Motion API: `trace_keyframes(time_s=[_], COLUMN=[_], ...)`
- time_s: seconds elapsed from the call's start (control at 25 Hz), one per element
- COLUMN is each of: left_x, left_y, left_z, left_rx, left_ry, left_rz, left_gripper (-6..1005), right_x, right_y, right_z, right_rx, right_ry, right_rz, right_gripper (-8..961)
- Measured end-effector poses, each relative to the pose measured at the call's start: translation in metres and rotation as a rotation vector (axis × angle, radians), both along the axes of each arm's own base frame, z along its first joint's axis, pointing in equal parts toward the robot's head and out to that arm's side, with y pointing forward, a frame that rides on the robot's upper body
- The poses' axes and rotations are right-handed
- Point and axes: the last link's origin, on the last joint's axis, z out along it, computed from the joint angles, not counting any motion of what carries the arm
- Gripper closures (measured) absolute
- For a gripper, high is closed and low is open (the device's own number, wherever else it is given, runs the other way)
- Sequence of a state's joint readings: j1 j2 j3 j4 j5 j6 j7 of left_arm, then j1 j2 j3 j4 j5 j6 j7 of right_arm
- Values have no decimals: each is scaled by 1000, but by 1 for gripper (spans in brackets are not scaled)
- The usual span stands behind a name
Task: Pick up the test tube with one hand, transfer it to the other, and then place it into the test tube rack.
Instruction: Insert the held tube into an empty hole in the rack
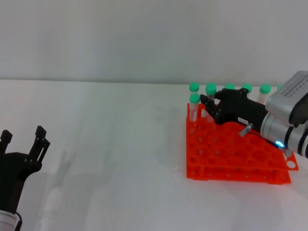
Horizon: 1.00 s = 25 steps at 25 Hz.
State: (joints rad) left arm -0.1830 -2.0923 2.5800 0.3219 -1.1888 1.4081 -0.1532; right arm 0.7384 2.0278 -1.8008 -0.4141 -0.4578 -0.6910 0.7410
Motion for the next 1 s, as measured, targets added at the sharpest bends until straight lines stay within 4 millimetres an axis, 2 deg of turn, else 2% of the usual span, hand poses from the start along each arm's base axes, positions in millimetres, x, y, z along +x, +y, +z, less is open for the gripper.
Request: trace_keyframes(time_s=[0.4, 0.6, 0.88, 1.0], left_x=[-2, -2, -1, -1], left_y=[1, 1, 2, 2], left_z=[3, 3, 4, 4], left_rx=[10, 11, 14, 17], left_ry=[-10, -13, -14, -14], left_rz=[8, 8, 1, -2], left_gripper=[148, 149, 149, 149], right_x=[3, 6, 15, 22], right_y=[-5, -4, -13, -17], right_z=[-8, -5, 4, 12], right_rx=[-14, 3, 45, 69], right_ry=[-63, -40, 26, 70], right_rz=[27, 6, 6, -8], right_gripper=[652, 646, 637, 504])
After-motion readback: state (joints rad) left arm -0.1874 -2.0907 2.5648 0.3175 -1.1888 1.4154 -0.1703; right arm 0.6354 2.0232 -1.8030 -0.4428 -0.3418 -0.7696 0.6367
